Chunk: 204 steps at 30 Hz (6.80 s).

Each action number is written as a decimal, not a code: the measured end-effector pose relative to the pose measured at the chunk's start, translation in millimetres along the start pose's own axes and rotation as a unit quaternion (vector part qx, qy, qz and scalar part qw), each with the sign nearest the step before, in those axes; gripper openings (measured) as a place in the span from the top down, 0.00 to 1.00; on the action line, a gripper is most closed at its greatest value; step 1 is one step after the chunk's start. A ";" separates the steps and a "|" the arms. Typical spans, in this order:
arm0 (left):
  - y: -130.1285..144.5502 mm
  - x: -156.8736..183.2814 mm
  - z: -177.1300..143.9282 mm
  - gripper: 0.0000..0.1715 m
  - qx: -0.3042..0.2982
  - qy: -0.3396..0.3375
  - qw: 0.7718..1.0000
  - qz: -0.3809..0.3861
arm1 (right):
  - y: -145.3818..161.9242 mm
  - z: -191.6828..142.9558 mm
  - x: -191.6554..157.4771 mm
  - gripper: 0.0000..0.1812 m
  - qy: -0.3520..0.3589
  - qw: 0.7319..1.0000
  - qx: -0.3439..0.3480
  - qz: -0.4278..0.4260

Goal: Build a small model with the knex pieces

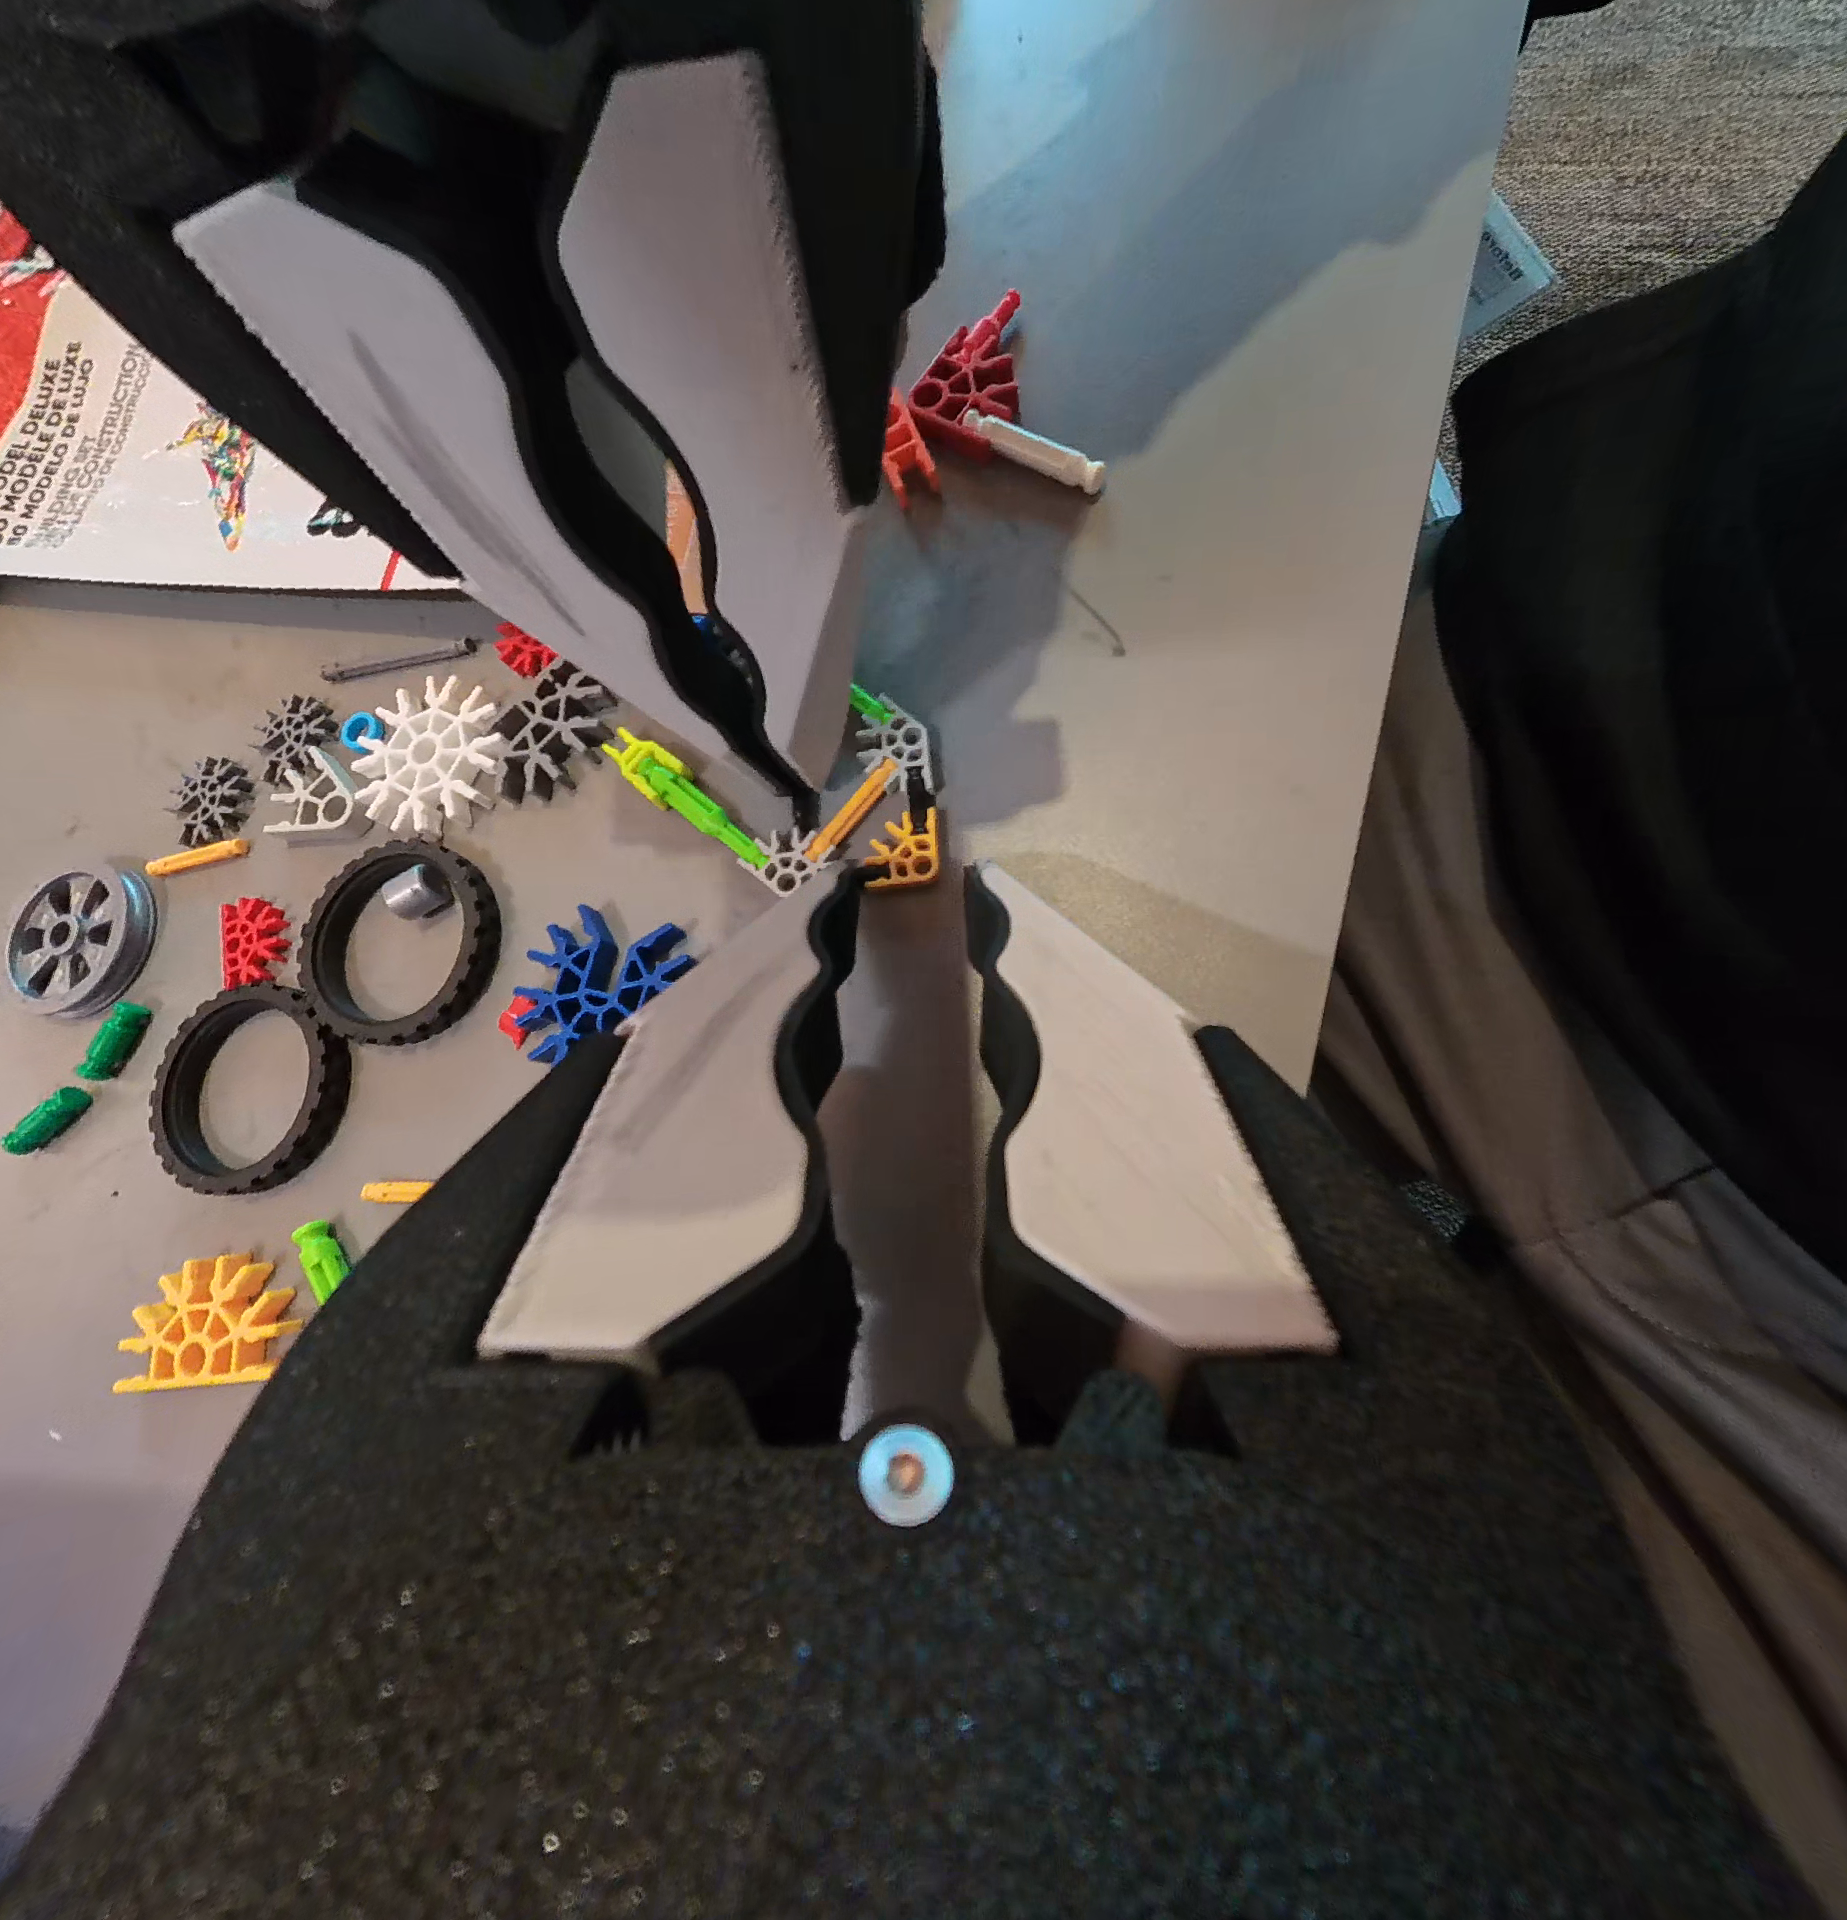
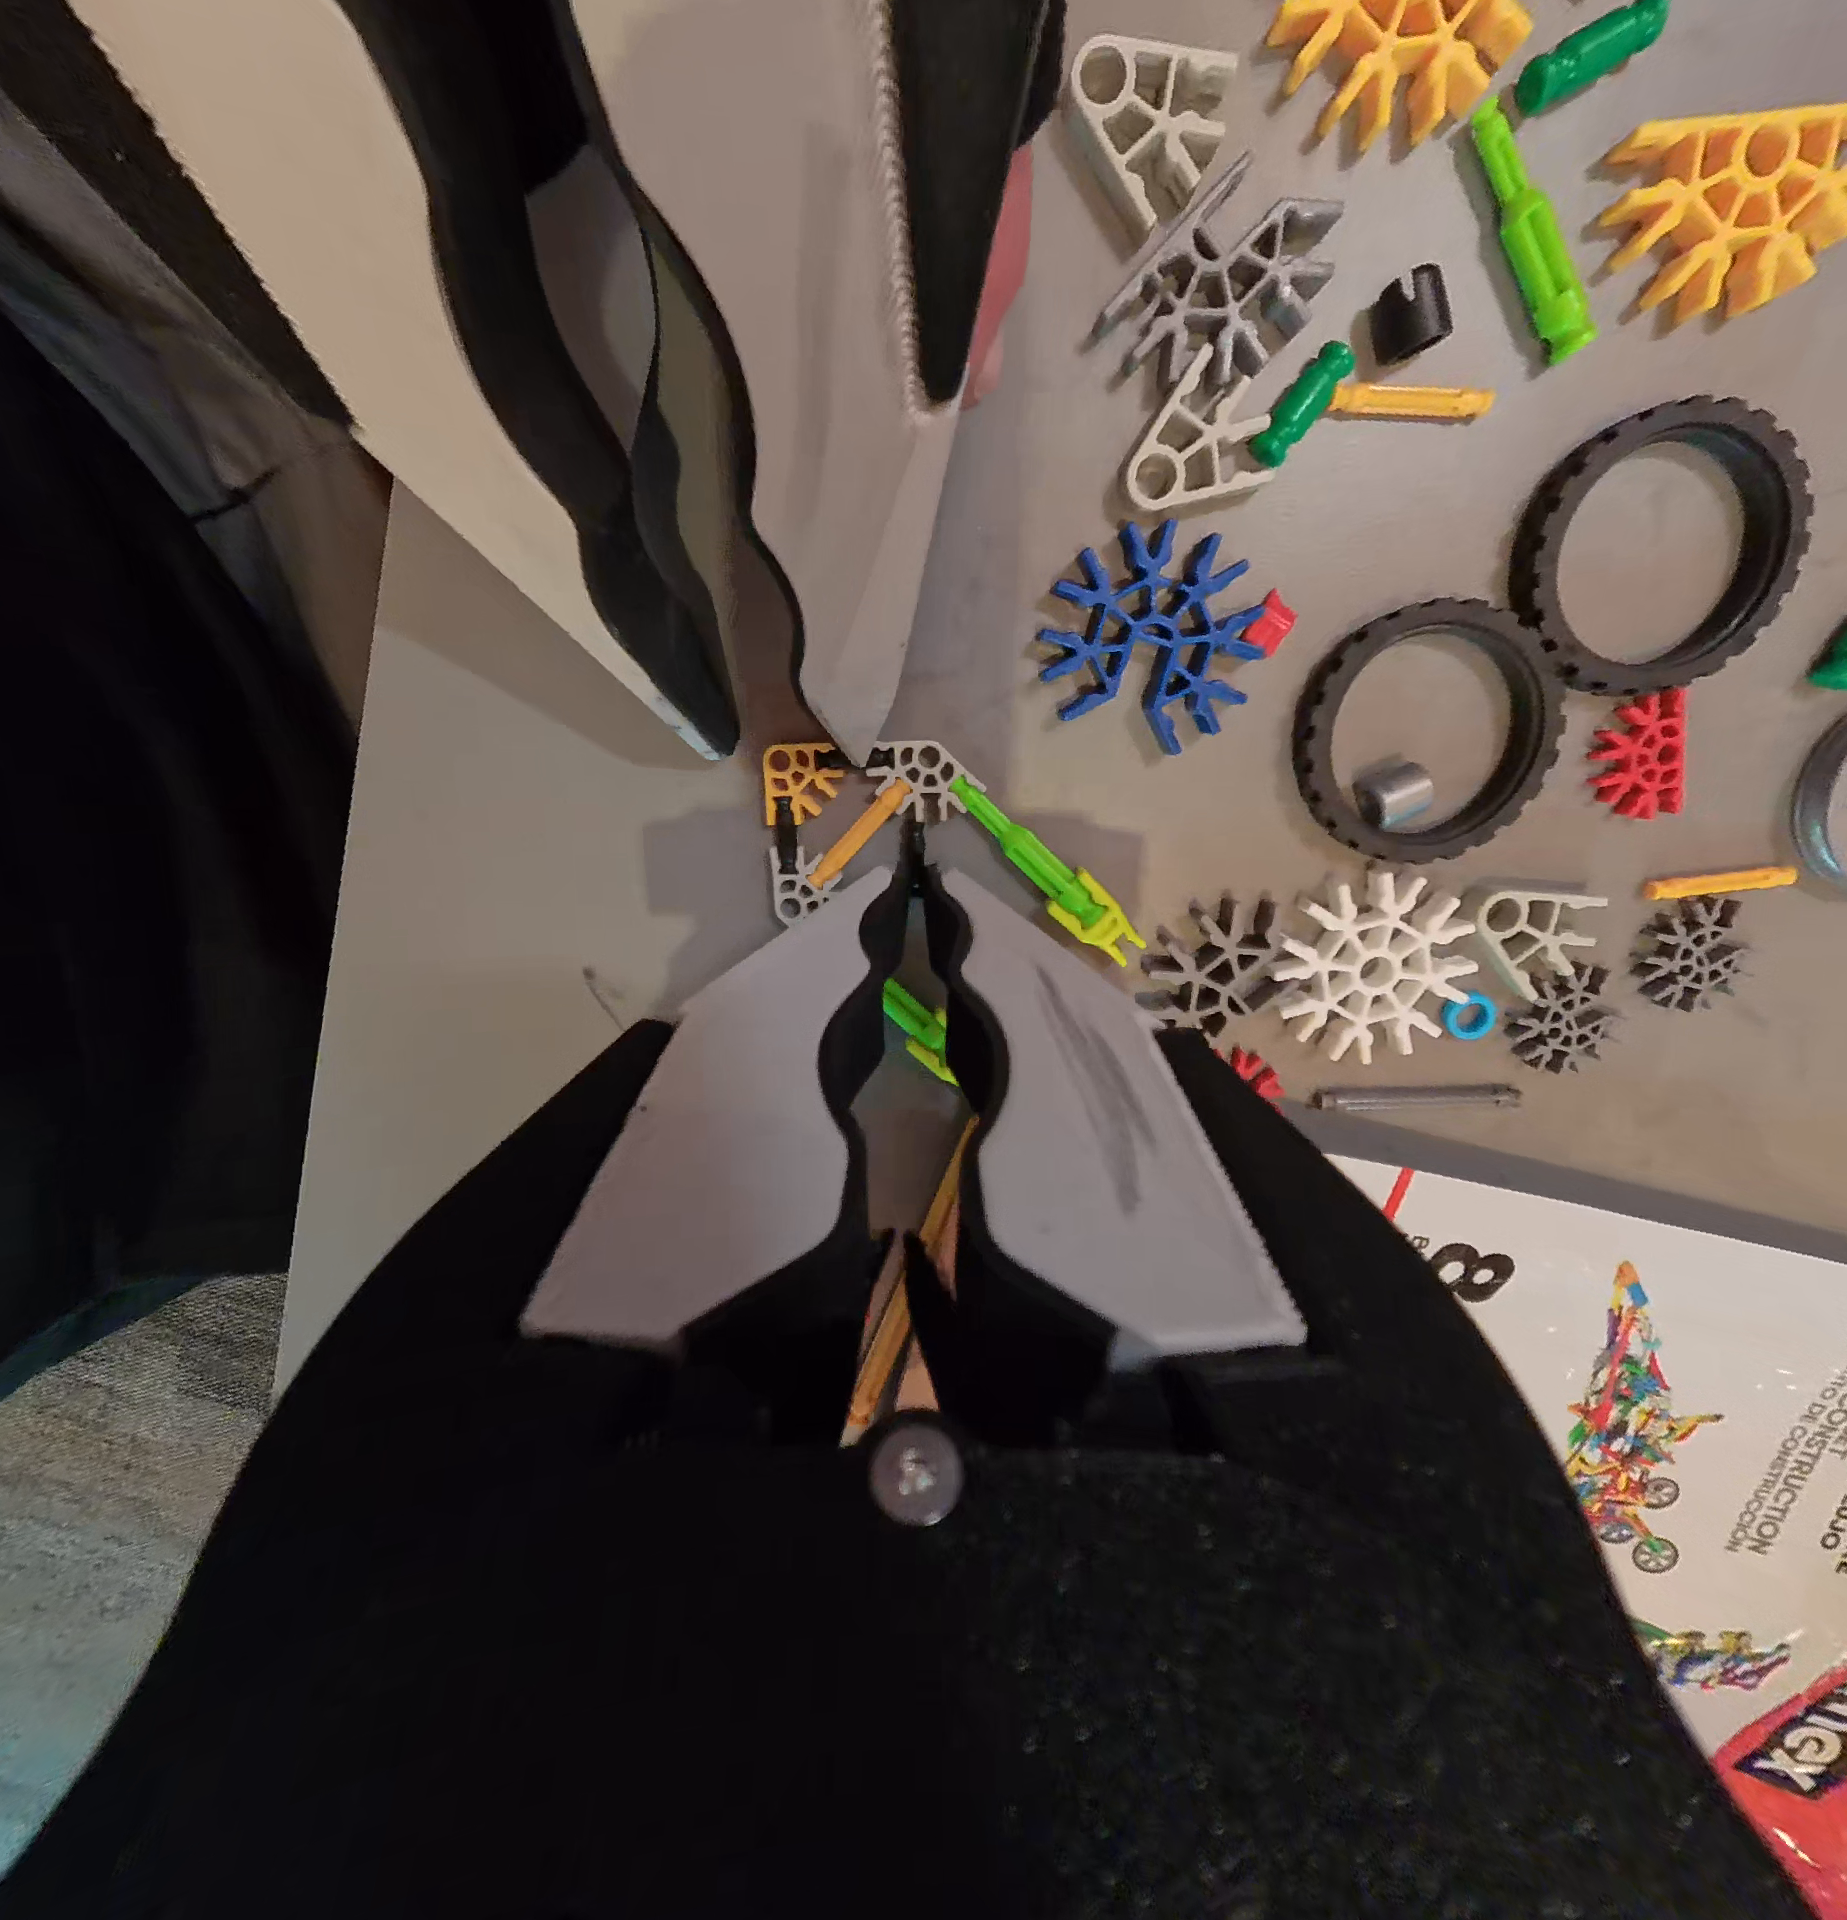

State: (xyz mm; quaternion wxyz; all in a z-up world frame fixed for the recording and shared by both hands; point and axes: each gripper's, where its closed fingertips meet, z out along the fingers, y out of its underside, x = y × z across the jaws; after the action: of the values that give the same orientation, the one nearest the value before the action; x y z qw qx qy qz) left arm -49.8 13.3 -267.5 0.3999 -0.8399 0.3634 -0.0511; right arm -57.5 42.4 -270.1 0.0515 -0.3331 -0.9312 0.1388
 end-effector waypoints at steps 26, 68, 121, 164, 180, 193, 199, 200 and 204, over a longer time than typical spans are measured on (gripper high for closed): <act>0.5 -0.6 -0.8 0.88 0.001 -0.007 1.000 0.003 | 1.2 -3.5 1.7 0.93 0.037 0.998 0.002 -0.047; -6.4 14.9 2.2 0.91 0.000 -0.002 1.000 0.021 | -6.2 -12.3 -9.6 0.93 -0.002 0.998 0.069 0.004; -4.5 -0.8 0.3 0.87 -0.011 -0.057 0.997 0.056 | -9.4 0.5 -2.4 0.99 0.074 0.992 0.067 -0.073; -2.9 -5.6 2.2 0.88 -0.037 -0.021 0.996 0.079 | -7.9 1.3 -0.1 0.98 0.069 0.993 0.053 -0.083; -2.3 -4.7 2.0 0.89 -0.036 -0.016 0.997 0.073 | -6.3 2.3 -0.2 0.98 0.049 0.994 0.067 -0.071; -1.9 -6.0 1.2 0.88 -0.041 -0.021 0.996 0.080 | -8.6 2.8 0.2 0.99 0.052 0.993 0.062 -0.091; -2.0 -7.4 1.0 0.87 -0.040 -0.025 0.996 0.079 | -8.6 2.8 1.6 0.99 0.055 0.992 0.065 -0.091; -1.7 -8.2 0.4 0.87 -0.040 -0.028 0.996 0.079 | -8.6 2.6 1.6 0.99 0.055 0.992 0.066 -0.090; 1.0 -12.7 -5.3 0.86 -0.035 -0.043 0.997 0.060 | -8.1 2.4 2.8 0.99 0.057 0.992 0.069 -0.088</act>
State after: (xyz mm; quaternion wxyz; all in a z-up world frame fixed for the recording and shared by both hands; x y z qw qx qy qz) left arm -61.7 17.8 -262.0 0.3873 -0.8315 0.3976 0.0220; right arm -65.0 37.6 -269.9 0.1388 -0.2524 -0.9409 0.1782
